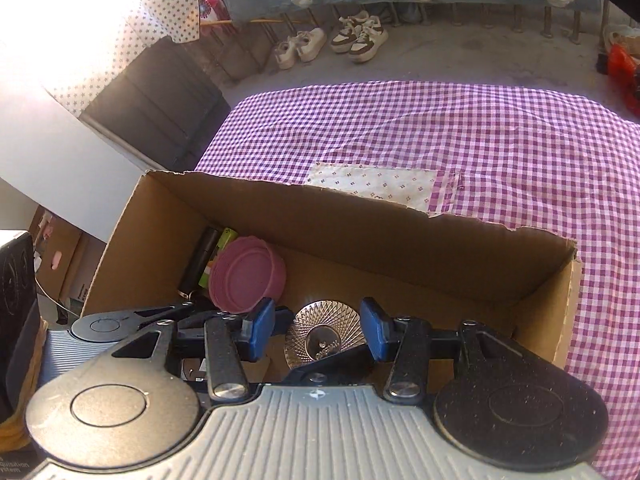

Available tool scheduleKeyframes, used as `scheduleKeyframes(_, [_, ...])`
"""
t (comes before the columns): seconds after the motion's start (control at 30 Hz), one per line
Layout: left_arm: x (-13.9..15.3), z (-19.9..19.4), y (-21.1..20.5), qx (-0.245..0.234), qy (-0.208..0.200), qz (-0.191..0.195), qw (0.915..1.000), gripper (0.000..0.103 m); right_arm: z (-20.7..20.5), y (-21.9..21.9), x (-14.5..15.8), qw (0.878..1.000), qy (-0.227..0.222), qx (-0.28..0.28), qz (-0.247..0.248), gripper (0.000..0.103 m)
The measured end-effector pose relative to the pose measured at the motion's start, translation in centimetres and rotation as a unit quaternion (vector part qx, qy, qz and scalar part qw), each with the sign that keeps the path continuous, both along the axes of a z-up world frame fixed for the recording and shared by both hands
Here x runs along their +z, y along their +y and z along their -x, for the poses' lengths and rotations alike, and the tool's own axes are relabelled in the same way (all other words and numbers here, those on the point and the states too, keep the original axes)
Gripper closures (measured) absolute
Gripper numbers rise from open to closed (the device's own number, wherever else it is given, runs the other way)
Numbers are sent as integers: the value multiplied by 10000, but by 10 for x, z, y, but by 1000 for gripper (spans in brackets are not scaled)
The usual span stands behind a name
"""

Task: Organize rigid objects
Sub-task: 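Open the right gripper to release the jar and withdraw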

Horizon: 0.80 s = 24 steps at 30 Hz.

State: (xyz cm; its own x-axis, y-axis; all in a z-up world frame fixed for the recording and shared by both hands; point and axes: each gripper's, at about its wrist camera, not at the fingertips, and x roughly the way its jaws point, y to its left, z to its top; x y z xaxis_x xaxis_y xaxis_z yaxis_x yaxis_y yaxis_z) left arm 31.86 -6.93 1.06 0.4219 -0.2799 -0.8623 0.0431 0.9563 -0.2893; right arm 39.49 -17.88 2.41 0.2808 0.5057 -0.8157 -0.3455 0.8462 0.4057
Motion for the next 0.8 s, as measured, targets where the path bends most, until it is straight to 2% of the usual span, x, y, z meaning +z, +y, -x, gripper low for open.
scheduleKeyframes(0.1, [7,5,1,20,-55,47,10000,40,7,-6,10,9997,-114,-115,-170,52])
scheduleKeyframes(0.23, [25,21,0,-92,-219,70,9997,33,34,-25,37,9962,-448,-392,-642,52])
scheduleKeyframes(0.47, [73,88,9,-574,-898,36,9943,23,126,-74,81,9747,-1216,-804,-1696,52])
scheduleKeyframes(0.57, [90,124,20,-694,-1241,78,9898,17,171,-90,82,9624,-1405,-908,-2140,52])
scheduleKeyframes(0.67, [98,160,33,-769,-1611,4,9839,13,212,-99,69,9530,-1384,-1041,-2485,52])
scheduleKeyframes(0.8, [93,194,47,-894,-1688,20,9816,13,252,-98,50,9486,-1336,-1189,-2613,52])
